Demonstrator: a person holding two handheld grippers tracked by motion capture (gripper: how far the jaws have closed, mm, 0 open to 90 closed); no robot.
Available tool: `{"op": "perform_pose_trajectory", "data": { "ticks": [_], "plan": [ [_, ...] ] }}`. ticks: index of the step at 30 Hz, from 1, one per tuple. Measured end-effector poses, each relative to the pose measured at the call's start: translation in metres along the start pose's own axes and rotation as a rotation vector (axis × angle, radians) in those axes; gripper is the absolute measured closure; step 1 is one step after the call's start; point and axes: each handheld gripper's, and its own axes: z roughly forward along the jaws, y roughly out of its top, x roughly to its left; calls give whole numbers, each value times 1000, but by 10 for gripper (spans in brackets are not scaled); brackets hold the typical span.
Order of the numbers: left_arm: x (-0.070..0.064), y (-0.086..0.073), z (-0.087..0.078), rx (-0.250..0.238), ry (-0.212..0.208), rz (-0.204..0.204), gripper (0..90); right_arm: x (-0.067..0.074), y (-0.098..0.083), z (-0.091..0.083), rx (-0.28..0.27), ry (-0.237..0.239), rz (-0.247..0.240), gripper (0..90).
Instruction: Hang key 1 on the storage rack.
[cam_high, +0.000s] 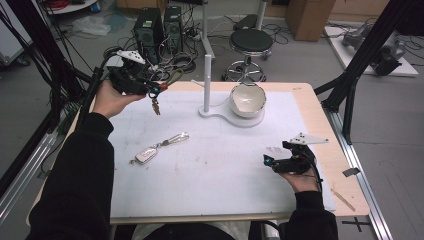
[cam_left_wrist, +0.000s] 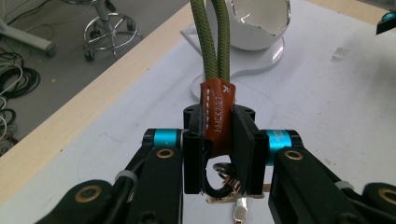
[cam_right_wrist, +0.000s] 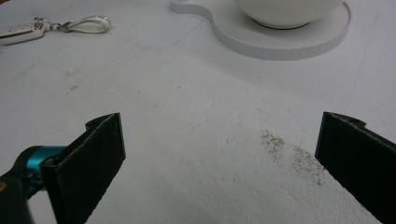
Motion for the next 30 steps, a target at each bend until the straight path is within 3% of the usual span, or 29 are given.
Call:
{"op": "perform_pose_trajectory", "data": {
  "ticks": [12,23,30],
  "plan": [
    [-17,27,2,-30,-26,60,746,4,0,3,22,-10,-25,7],
    [-38,45,27,-26,-58,124,746,4,0,2,21,-11,-30,7],
    [-41,48,40,-10,-72,129,746,4,0,3,24,-11,-30,7]
  ]
}}
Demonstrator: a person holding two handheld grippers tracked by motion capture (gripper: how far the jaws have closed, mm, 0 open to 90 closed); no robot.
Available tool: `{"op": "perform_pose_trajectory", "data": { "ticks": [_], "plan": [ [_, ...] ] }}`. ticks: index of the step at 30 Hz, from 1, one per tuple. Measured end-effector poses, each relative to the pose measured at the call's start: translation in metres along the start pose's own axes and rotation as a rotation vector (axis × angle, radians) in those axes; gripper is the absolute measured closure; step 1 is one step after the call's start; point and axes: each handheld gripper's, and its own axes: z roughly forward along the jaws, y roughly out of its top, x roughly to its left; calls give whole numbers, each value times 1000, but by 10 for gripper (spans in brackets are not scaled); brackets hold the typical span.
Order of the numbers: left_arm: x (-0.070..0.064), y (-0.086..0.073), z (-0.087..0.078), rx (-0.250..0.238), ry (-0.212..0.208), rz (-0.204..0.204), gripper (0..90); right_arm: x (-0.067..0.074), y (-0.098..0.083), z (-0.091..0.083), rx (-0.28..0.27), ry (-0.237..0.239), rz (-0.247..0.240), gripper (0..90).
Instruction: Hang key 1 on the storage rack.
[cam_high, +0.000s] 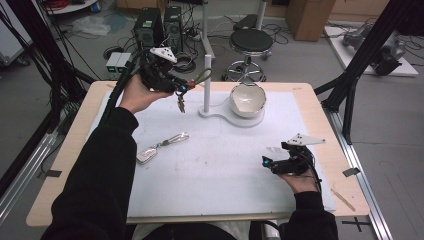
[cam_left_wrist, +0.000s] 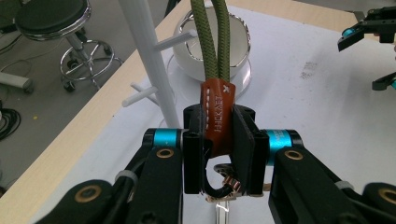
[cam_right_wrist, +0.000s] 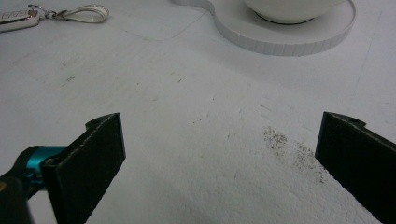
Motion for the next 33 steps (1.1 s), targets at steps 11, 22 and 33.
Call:
{"op": "perform_pose_trajectory", "data": {
  "ticks": [11,22,33],
  "plan": [
    [5,-1,22,36,-2,-4,745,-2,0,-1,-1,0,4,7],
    [18,-6,39,80,33,-32,744,-3,-2,0,7,1,4,7],
    [21,-13,59,111,48,-43,742,-2,-2,-1,13,-3,2,7]
  ]
}}
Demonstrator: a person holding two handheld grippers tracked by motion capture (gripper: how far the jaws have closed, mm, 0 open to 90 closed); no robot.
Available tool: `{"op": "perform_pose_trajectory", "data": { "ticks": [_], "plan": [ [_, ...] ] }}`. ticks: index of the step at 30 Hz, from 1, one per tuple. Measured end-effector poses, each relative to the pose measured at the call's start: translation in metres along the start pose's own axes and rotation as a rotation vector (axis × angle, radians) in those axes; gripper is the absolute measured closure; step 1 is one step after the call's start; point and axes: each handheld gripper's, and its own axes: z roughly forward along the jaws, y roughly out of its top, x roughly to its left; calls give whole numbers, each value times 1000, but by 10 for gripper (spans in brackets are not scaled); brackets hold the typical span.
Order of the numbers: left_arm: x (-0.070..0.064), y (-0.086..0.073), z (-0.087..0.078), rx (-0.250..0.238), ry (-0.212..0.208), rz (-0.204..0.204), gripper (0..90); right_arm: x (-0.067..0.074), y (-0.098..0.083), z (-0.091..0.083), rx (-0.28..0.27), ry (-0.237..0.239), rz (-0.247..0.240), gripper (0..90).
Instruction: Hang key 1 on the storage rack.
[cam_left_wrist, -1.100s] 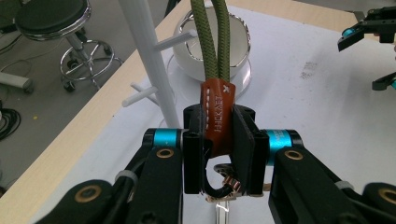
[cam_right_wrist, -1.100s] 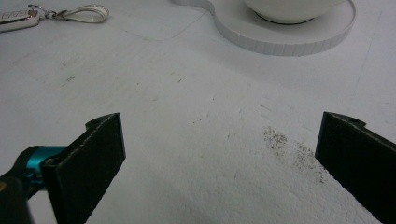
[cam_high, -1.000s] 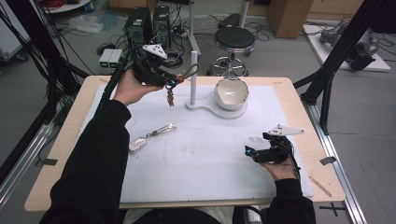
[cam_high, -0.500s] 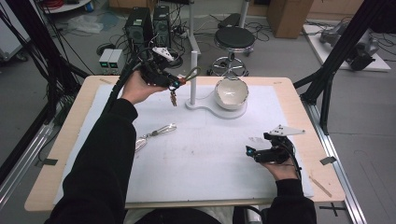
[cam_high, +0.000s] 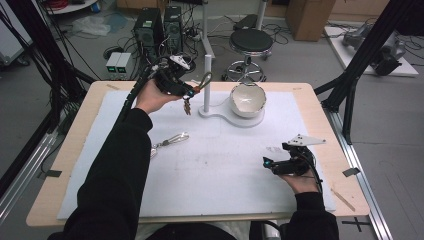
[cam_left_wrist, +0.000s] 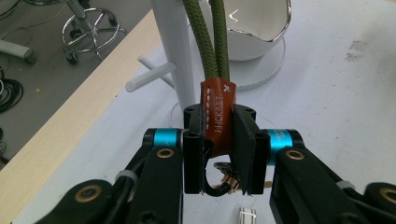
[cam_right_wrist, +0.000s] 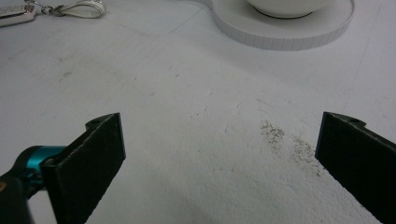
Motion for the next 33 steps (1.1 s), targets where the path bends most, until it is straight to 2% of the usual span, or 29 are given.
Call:
{"op": "perform_pose_trajectory", "data": {
  "ticks": [6,9,12,15,18,21,24,25,27,29,31,33],
  "plan": [
    [2,-4,10,4,7,-14,740,-1,0,0,-5,-4,5,7],
    [3,-6,10,-10,-20,-44,708,-1,0,0,0,-3,5,7],
    [3,-6,8,-18,-56,-76,522,0,0,1,1,-3,4,7],
    [1,-5,4,-37,-49,-70,400,0,0,1,2,-3,3,7],
    [0,-4,1,-60,-69,-72,296,0,0,1,2,-3,3,7],
    [-1,-3,-2,-73,-69,-68,290,-1,0,0,3,-5,8,7],
    [0,-4,-4,-75,-61,-68,209,-2,-1,0,0,-8,10,7],
    [0,-4,-5,-73,-72,-68,178,-2,-1,0,1,-7,13,7],
    [-1,-6,-5,-74,-124,-76,105,-2,-1,0,1,-15,9,7],
    [-3,-6,-6,-76,-154,-64,58,-2,-1,1,3,-17,9,7],
    [-5,-6,-7,-81,-163,-64,17,-2,-1,1,2,-17,4,7],
    [-8,-6,-10,-85,-155,-57,17,-2,-1,1,3,-16,7,7]
  ]
}}
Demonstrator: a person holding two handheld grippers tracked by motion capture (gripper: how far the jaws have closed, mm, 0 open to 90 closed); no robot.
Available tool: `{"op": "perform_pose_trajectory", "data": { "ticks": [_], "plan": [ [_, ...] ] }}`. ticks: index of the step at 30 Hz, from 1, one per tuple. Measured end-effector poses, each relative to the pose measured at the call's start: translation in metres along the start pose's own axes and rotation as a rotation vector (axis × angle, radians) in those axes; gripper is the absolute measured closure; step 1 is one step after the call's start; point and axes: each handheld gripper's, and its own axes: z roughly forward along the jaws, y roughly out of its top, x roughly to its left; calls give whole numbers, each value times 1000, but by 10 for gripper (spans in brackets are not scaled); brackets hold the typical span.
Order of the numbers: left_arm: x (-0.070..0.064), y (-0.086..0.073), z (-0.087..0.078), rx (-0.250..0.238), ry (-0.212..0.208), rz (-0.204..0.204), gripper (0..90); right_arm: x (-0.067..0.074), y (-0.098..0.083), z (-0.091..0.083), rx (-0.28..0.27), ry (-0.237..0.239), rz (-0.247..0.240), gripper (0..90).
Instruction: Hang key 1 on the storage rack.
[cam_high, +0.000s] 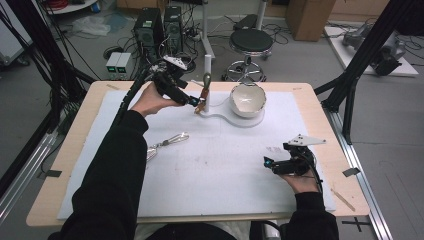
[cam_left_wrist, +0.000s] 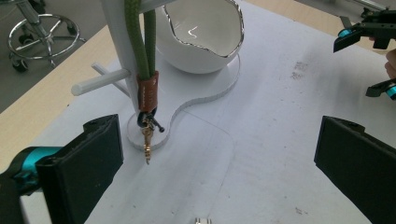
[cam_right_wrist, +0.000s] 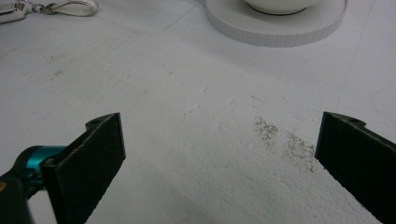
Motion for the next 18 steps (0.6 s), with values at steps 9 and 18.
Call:
{"op": "perform_pose_trajectory", "data": {
  "ticks": [9,18],
  "plan": [
    [-7,-14,-16,-17,52,14,17,0,0,1,-2,-1,-5,7],
    [2,-42,-29,-41,83,-39,17,1,0,1,6,-2,-3,7]
  ]
}}
